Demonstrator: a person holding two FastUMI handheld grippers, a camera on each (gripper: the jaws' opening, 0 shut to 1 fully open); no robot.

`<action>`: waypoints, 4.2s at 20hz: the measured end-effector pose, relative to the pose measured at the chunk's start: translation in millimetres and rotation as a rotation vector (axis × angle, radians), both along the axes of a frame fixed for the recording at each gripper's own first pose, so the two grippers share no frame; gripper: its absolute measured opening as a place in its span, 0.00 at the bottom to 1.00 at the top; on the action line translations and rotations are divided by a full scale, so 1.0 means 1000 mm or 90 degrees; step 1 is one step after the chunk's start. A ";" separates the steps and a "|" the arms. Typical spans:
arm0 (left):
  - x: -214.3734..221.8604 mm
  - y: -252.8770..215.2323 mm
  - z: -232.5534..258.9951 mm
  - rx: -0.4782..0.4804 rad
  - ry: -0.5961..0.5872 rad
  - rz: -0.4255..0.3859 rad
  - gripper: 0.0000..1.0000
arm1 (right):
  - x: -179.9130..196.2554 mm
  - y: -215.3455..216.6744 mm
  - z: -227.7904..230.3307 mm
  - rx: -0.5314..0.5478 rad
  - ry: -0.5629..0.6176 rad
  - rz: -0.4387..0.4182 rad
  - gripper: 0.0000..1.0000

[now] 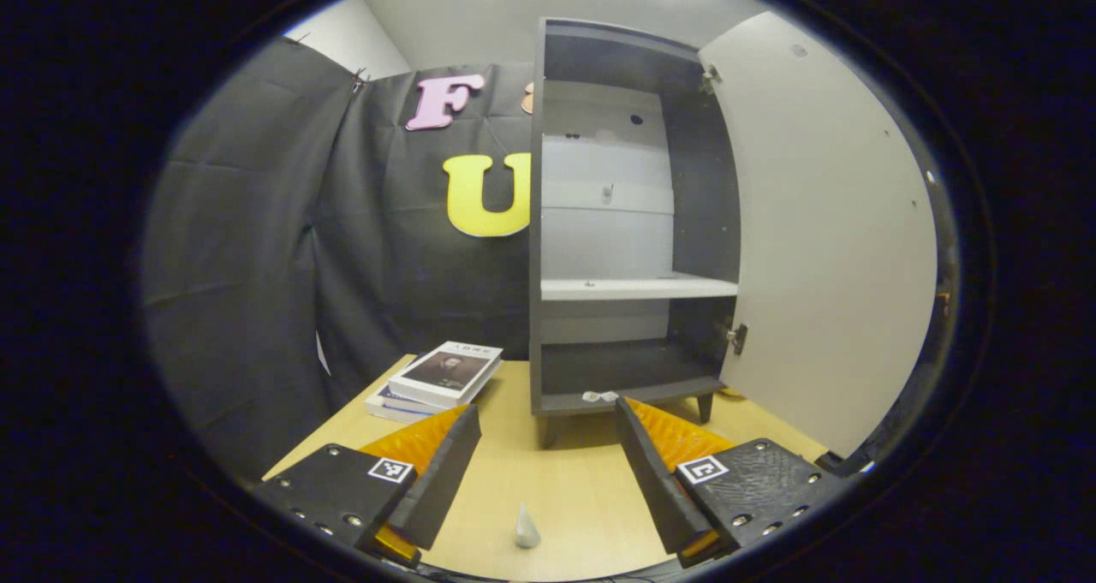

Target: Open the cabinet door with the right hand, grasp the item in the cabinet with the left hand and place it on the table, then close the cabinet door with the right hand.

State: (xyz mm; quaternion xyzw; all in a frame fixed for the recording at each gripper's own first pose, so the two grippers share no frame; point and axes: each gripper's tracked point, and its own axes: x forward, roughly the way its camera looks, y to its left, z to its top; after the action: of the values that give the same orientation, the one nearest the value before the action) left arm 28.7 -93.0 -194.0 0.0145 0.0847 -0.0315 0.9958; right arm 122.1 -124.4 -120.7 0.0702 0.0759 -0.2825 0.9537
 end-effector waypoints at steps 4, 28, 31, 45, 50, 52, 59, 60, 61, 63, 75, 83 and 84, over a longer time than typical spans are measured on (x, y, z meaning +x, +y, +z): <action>-0.018 -0.040 0.039 -0.030 0.022 -0.017 0.96 | 0.000 0.000 0.022 -0.029 -0.019 0.074 0.92; 0.027 0.010 0.134 -0.077 0.016 0.013 0.94 | 0.002 0.147 0.155 -0.015 -0.065 0.437 0.97; 0.029 0.029 0.131 -0.044 0.018 0.005 0.96 | 0.001 0.146 0.161 -0.043 -0.058 0.418 0.97; 0.037 0.085 0.135 -0.027 -0.023 0.016 0.94 | -0.011 0.242 0.151 -0.007 -0.055 0.473 0.98; 0.037 0.105 0.130 -0.029 -0.015 0.030 0.94 | -0.004 0.277 0.147 0.005 -0.058 0.507 0.97; 0.038 0.119 0.130 -0.035 -0.018 0.039 0.94 | -0.001 0.285 0.147 0.001 -0.054 0.508 0.97; 0.039 0.144 0.120 -0.037 -0.003 0.051 0.94 | 0.016 0.319 0.146 0.007 -0.047 0.526 0.92; 0.040 0.147 0.119 -0.039 -0.001 0.052 0.94 | 0.018 0.329 0.146 0.008 -0.047 0.533 0.97; 0.041 0.152 0.119 -0.041 -0.002 0.057 0.97 | 0.019 0.339 0.143 0.010 -0.047 0.540 0.97; 0.040 0.164 0.123 -0.045 -0.010 0.066 0.94 | 0.024 0.359 0.140 0.013 -0.049 0.554 0.97; 0.051 0.225 0.106 -0.049 0.013 0.082 0.96 | 0.061 0.470 0.135 0.136 -0.109 0.637 0.98; 0.055 0.172 0.107 -0.060 0.027 0.048 0.94 | 0.048 0.382 0.143 0.157 -0.136 0.545 0.98; 0.053 0.162 0.111 -0.054 0.022 0.046 0.94 | 0.045 0.370 0.143 0.164 -0.136 0.539 0.97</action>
State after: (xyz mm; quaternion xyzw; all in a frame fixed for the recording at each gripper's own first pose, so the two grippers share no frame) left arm 81.5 69.0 -82.6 -0.0314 0.1012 0.0004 0.9944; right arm 167.2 245.2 22.6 0.1799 0.0338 0.1525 0.9712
